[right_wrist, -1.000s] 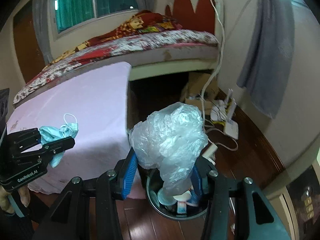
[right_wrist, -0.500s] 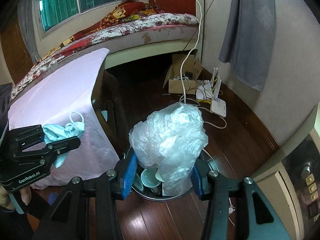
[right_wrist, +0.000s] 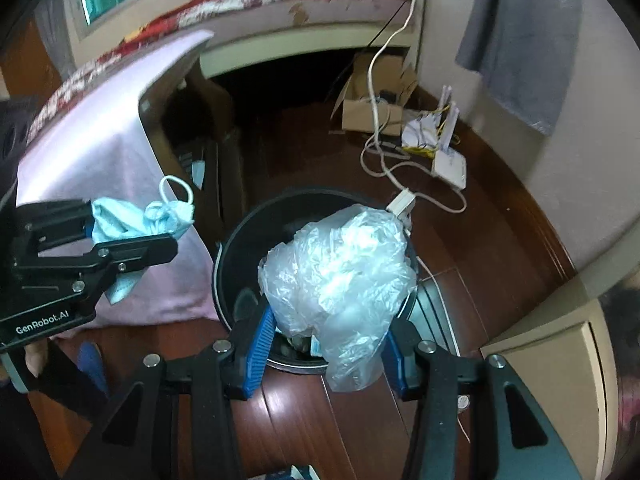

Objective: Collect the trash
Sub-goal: 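Carry the blue mask and plastic bag over the black bin with both tools, then open both tools to drop the mask and bag into the bin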

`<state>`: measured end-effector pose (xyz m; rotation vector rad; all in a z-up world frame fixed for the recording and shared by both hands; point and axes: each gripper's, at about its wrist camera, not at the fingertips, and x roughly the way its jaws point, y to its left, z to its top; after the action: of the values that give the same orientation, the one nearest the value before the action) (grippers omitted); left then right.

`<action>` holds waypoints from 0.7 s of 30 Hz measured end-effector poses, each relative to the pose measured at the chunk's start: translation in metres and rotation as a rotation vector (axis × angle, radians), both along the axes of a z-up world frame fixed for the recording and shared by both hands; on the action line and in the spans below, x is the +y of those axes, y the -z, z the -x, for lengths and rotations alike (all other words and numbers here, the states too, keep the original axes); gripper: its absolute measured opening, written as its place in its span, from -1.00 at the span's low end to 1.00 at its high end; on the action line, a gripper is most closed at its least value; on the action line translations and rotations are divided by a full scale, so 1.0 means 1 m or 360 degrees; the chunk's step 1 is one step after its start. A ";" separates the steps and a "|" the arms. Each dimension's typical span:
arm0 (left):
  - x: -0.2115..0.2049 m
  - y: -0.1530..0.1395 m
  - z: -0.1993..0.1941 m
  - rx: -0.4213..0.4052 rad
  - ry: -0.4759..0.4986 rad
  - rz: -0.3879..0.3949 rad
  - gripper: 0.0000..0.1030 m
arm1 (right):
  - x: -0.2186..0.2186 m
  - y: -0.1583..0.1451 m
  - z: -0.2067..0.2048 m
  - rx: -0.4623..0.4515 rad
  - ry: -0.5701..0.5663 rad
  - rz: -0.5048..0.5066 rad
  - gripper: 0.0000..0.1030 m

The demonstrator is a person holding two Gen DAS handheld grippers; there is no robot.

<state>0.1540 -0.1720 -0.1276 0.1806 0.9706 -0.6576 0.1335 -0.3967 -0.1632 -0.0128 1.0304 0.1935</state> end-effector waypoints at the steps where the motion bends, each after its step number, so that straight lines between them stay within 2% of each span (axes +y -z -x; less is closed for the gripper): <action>1: -0.002 0.006 -0.002 0.0016 0.0007 -0.0005 -0.49 | 0.000 0.005 -0.004 0.0009 -0.0011 0.0010 -0.01; 11: -0.008 0.044 -0.024 0.0162 -0.0013 0.0026 -0.49 | 0.007 0.056 -0.035 0.0110 -0.0154 0.0058 -0.01; 14: -0.011 0.051 -0.028 0.0211 -0.0013 0.0030 -0.41 | 0.011 0.066 -0.043 0.0128 -0.0196 0.0051 0.00; 15: -0.010 0.053 -0.029 0.0218 -0.0028 0.0037 -0.14 | 0.013 0.068 -0.045 0.0130 -0.0215 0.0041 0.06; 16: -0.008 0.053 -0.029 0.0209 -0.0062 0.0021 0.44 | 0.015 0.073 -0.047 0.0132 -0.0230 0.0063 0.37; 17: -0.006 0.053 -0.029 0.0188 -0.0100 0.0011 0.65 | 0.017 0.078 -0.047 0.0124 -0.0195 0.0157 0.59; 18: -0.001 0.050 -0.027 0.0157 -0.0135 0.0021 0.79 | 0.017 0.081 -0.047 0.0109 -0.0165 0.0227 0.79; 21: 0.009 0.049 -0.020 0.0131 -0.0182 -0.0045 0.80 | 0.009 0.083 -0.044 0.0096 -0.0108 0.0233 0.81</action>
<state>0.1738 -0.1633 -0.1761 0.1226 1.0618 -0.5503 0.1771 -0.3881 -0.2465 -0.1759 1.1033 0.1805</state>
